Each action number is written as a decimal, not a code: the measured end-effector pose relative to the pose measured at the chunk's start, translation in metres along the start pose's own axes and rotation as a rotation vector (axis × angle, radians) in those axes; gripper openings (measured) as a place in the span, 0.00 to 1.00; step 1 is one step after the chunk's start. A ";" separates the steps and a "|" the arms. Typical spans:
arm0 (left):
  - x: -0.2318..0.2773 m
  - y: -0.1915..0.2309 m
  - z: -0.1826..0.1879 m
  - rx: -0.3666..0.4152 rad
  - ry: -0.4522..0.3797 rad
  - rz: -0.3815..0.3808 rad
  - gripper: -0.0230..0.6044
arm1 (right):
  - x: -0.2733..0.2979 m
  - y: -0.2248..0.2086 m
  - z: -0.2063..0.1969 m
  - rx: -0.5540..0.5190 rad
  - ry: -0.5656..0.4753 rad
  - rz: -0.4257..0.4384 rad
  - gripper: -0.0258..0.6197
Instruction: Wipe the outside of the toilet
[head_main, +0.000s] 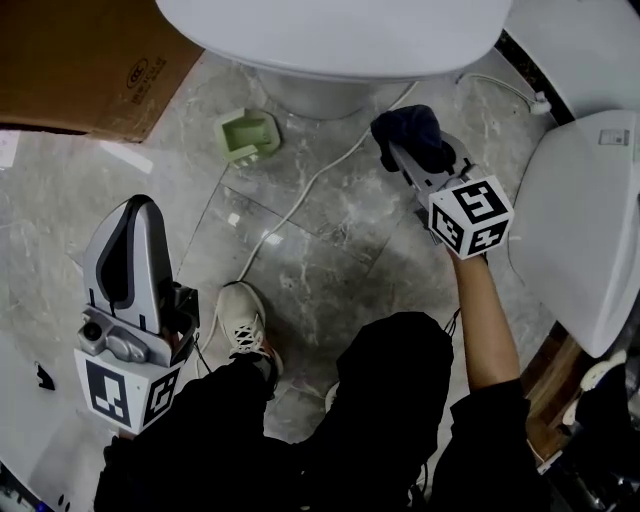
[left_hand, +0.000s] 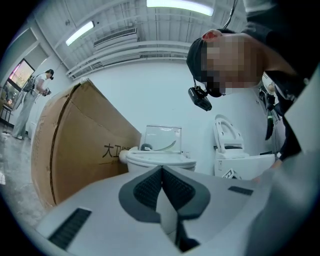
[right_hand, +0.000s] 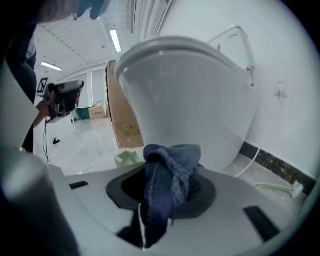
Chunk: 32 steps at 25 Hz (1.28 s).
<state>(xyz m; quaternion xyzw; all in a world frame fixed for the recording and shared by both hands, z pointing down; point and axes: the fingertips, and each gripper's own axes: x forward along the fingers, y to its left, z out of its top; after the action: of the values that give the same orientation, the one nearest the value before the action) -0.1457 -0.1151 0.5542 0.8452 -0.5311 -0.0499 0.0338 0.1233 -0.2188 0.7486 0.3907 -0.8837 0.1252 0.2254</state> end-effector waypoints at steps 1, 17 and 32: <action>0.001 -0.004 0.000 0.004 0.001 -0.006 0.05 | -0.015 0.000 0.019 -0.002 -0.041 0.002 0.24; 0.009 -0.022 -0.004 0.002 0.017 -0.057 0.05 | -0.065 0.021 0.151 -0.087 -0.243 0.025 0.24; 0.010 -0.018 -0.009 -0.011 0.025 -0.070 0.05 | -0.047 0.015 0.135 -0.089 -0.166 0.017 0.24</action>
<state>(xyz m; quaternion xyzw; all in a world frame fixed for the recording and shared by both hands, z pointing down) -0.1238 -0.1165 0.5607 0.8635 -0.5006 -0.0433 0.0435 0.0988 -0.2327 0.6072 0.3816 -0.9073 0.0549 0.1675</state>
